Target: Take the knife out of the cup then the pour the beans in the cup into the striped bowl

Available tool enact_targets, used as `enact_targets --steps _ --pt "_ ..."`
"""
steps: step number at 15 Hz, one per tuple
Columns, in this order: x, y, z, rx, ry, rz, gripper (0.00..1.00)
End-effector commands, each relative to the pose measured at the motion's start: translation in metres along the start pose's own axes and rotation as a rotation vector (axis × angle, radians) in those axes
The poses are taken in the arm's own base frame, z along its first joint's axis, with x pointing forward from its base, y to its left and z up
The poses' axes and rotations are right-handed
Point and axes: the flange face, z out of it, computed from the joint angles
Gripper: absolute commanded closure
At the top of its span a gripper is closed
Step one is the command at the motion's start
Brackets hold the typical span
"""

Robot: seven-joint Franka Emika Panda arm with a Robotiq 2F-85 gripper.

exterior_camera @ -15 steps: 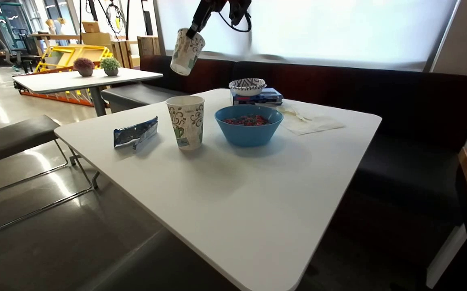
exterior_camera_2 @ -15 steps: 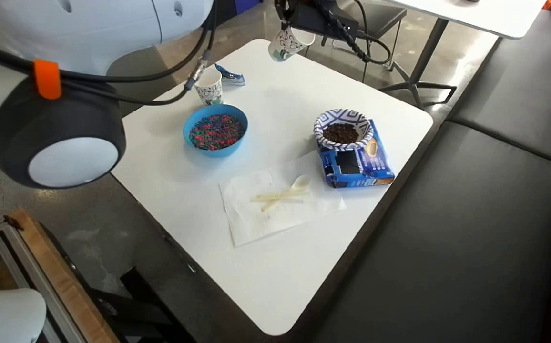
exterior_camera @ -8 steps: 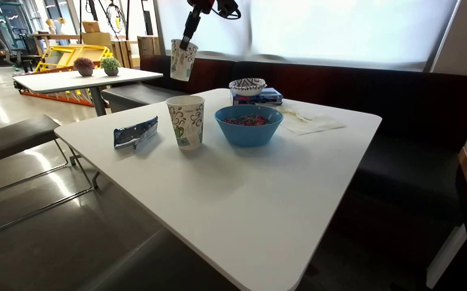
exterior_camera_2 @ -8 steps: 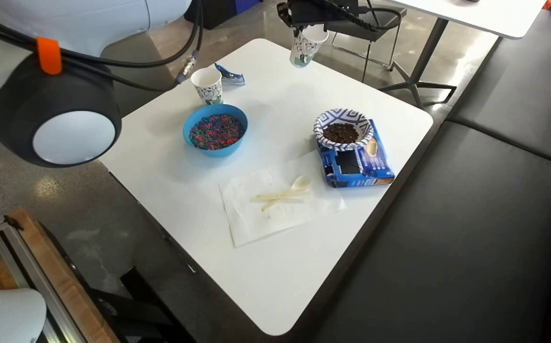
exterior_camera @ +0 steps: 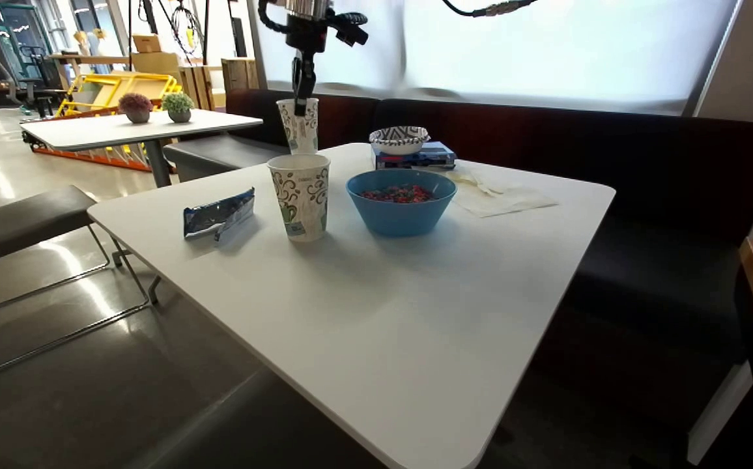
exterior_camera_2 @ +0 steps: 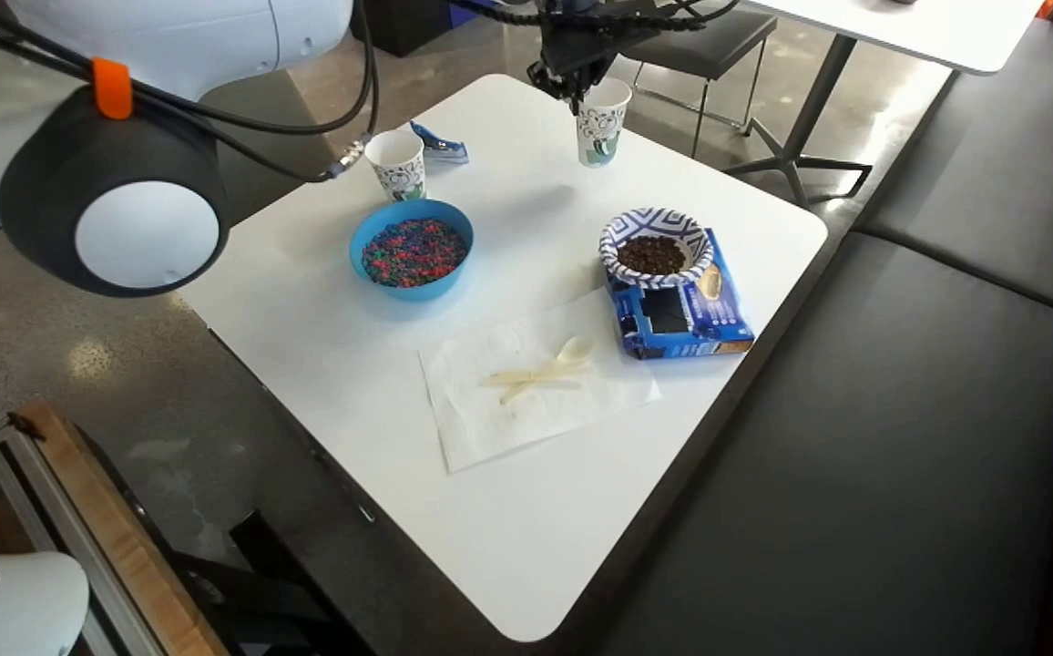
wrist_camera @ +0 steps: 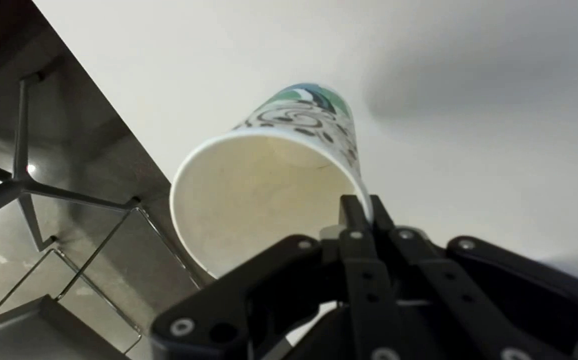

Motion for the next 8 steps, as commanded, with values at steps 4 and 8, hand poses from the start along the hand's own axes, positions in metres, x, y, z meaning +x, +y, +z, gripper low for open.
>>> enact_targets --steps 4,8 --pt "0.0165 -0.0138 0.0092 -0.014 -0.081 -0.119 0.96" --pt "0.018 -0.0145 0.0081 -0.016 -0.092 -0.137 0.99"
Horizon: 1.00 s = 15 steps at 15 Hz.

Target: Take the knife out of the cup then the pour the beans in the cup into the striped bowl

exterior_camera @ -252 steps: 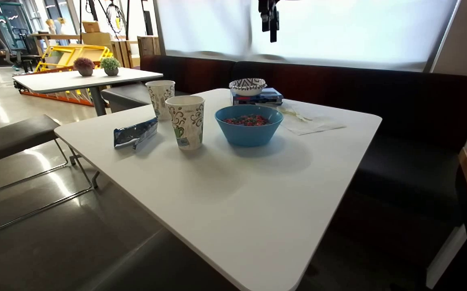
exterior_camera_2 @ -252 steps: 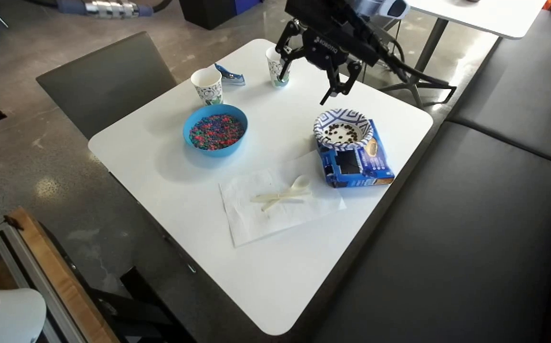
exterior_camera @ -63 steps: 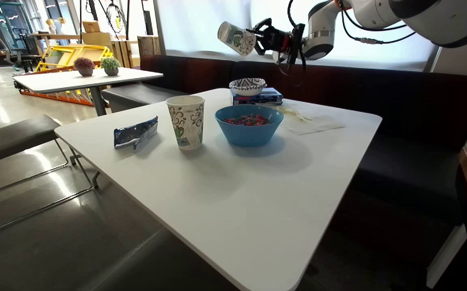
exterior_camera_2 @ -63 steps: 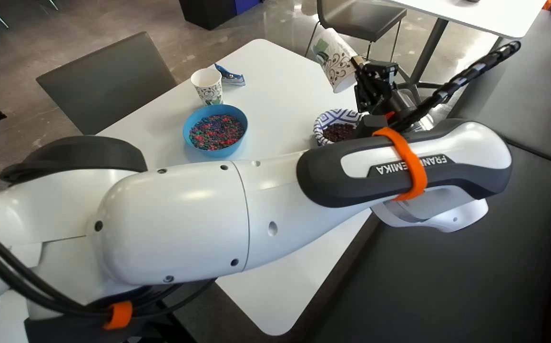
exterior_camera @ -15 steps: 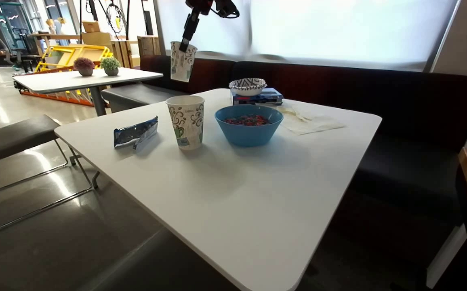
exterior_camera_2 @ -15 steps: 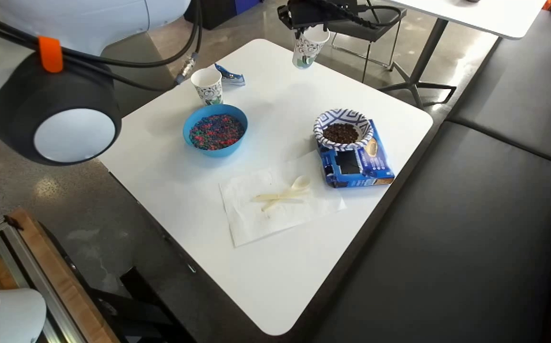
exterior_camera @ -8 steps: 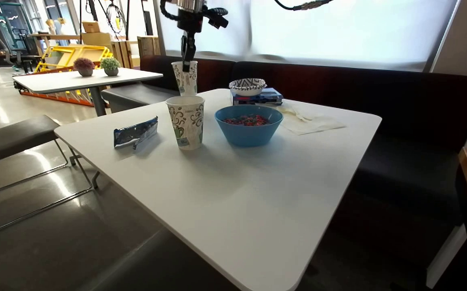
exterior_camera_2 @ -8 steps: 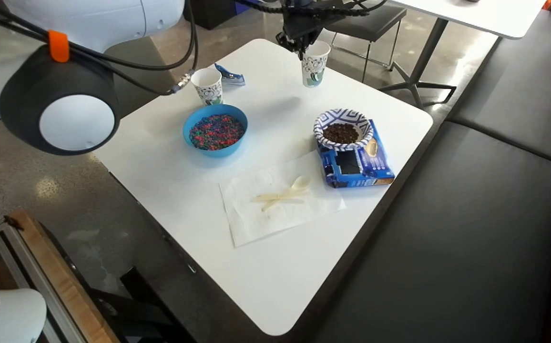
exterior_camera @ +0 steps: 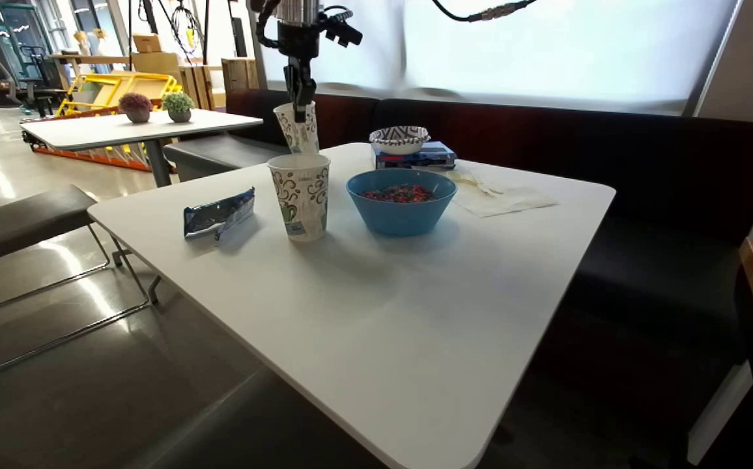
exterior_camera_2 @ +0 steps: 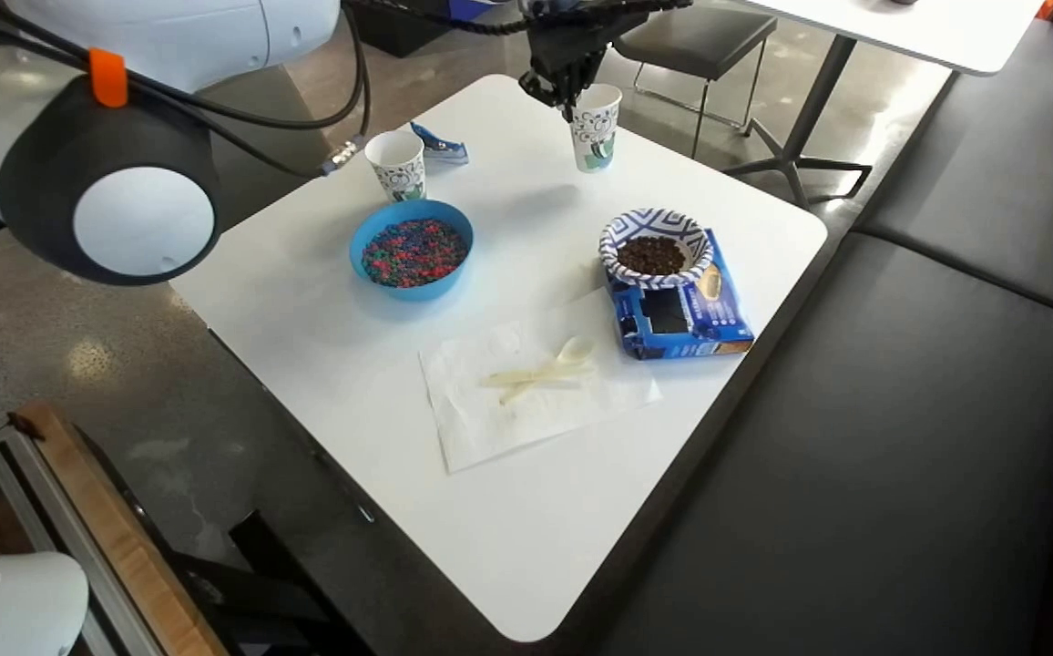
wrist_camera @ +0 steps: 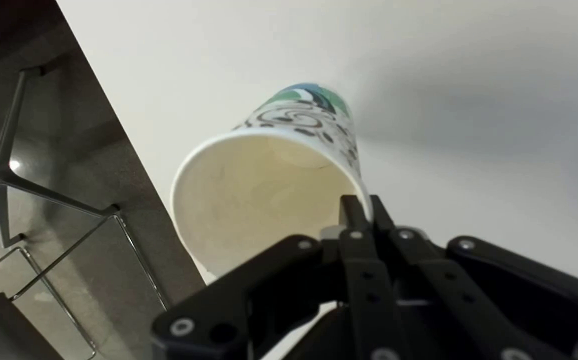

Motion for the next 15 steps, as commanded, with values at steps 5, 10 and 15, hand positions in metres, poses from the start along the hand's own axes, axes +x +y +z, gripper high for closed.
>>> enact_targets --steps 5,10,15 --pt "0.0 -0.006 0.001 0.083 0.062 -0.096 0.99" --pt "-0.008 -0.013 0.0 0.198 0.156 -0.27 0.99" --pt "-0.015 -0.021 0.005 0.267 0.214 -0.512 0.99"
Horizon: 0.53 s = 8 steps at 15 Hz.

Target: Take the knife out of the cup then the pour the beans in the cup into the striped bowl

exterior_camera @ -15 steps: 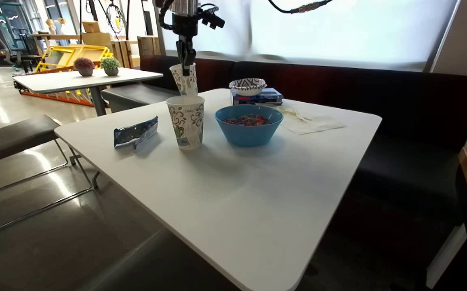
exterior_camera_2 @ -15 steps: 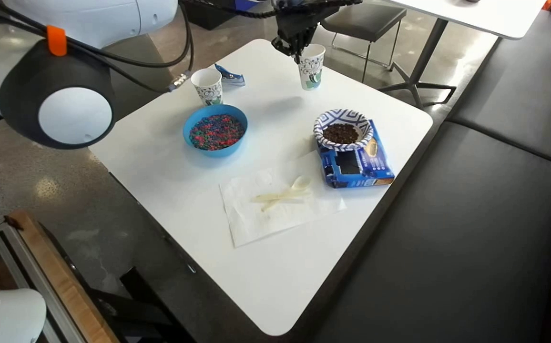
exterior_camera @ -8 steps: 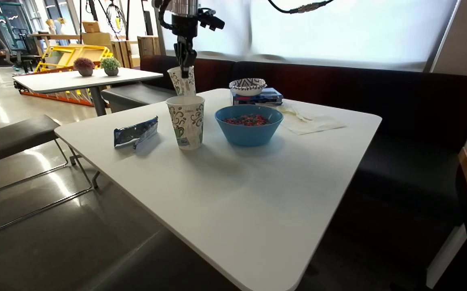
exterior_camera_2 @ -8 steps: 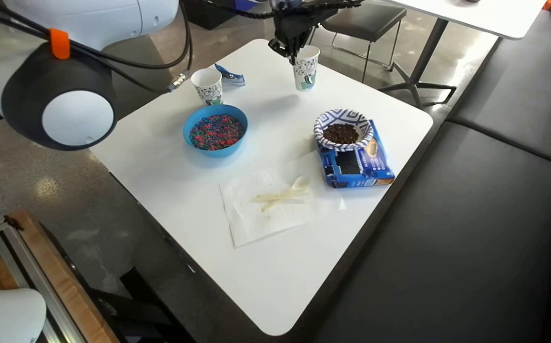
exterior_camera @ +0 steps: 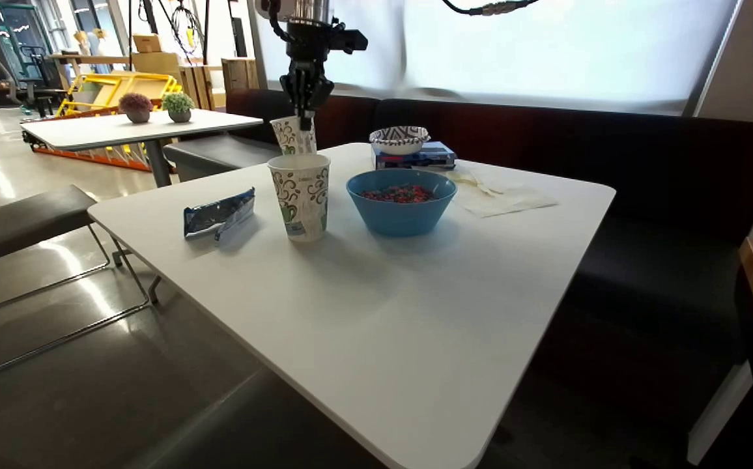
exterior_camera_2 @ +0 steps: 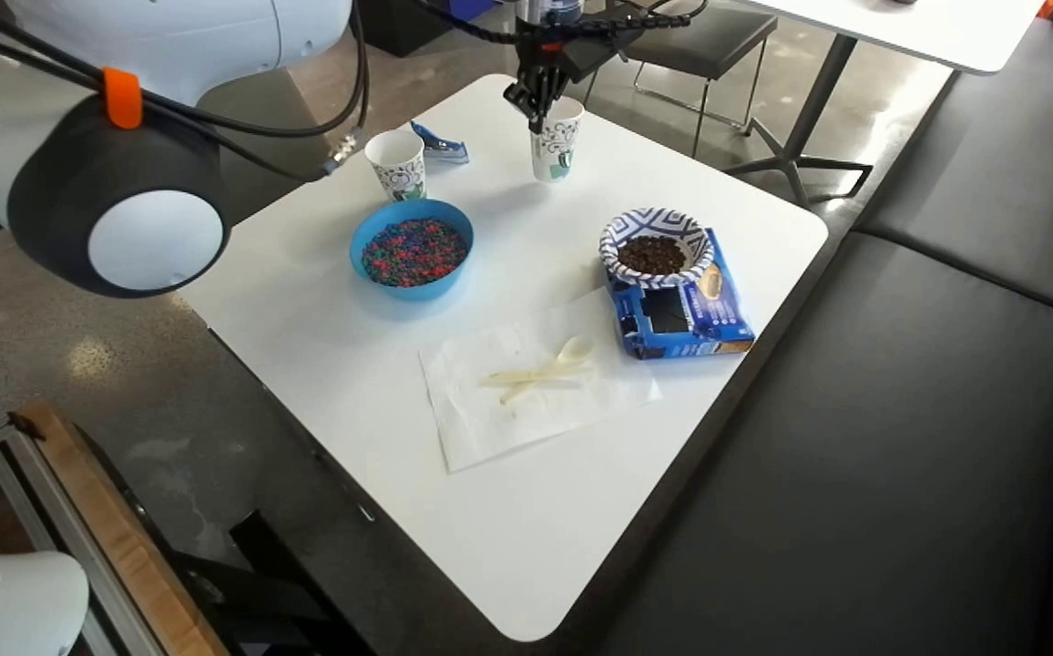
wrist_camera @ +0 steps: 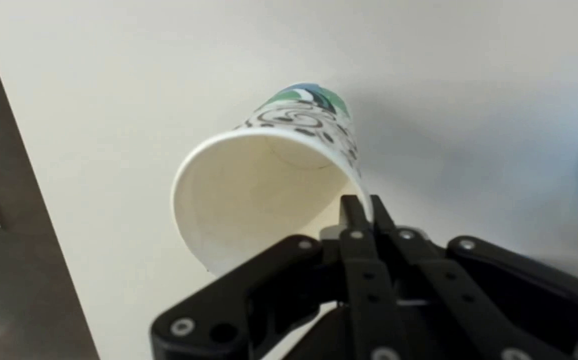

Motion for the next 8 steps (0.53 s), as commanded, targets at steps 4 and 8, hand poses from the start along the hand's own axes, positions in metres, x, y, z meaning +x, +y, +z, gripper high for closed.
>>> enact_targets --steps 4,8 --pt "0.003 -0.013 0.008 0.11 0.074 -0.317 0.99" --pt "0.011 -0.021 0.007 0.158 0.116 -0.51 0.99"
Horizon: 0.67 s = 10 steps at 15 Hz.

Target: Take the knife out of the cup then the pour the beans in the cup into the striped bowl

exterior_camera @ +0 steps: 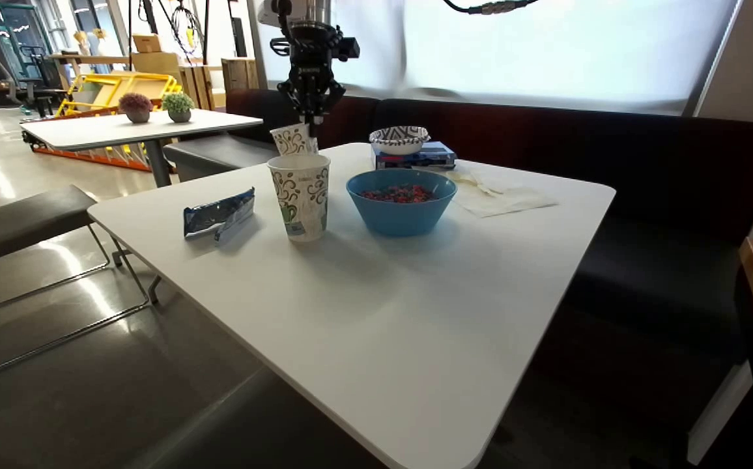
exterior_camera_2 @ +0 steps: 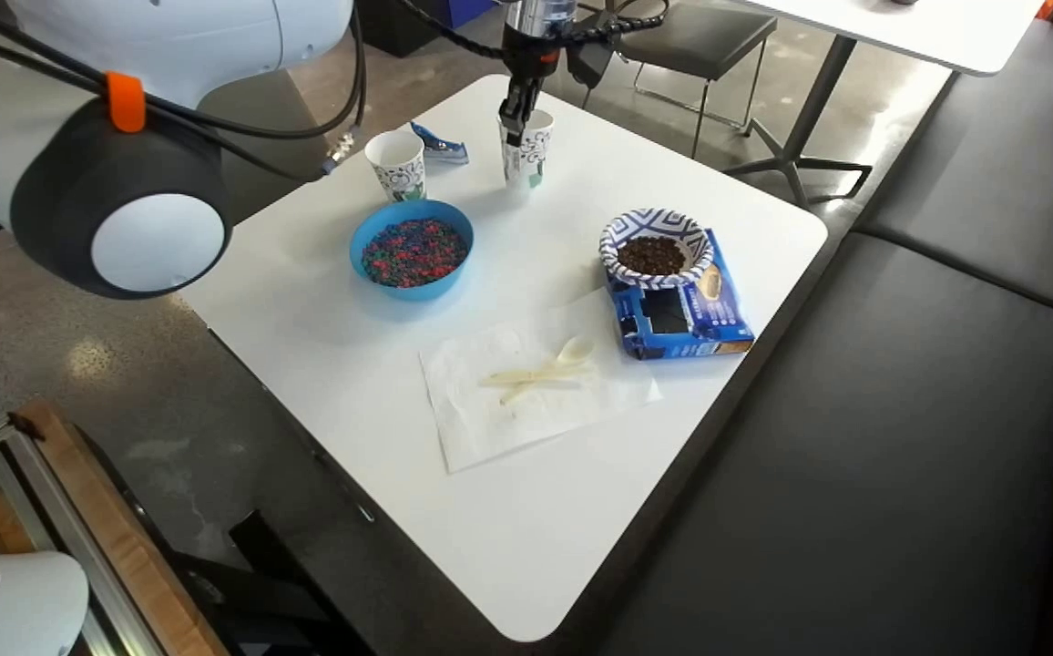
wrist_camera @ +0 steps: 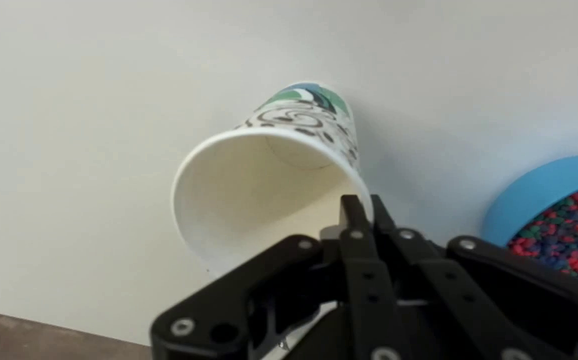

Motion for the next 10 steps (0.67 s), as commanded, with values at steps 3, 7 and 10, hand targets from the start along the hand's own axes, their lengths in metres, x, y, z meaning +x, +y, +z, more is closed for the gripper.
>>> enact_targets --steps 3,7,10 --pt "0.008 -0.008 0.002 0.069 0.054 -0.232 0.99" --pt "0.007 -0.018 0.008 0.114 0.127 -0.384 0.99" --pt "0.009 -0.023 0.014 0.145 0.163 -0.484 0.99"
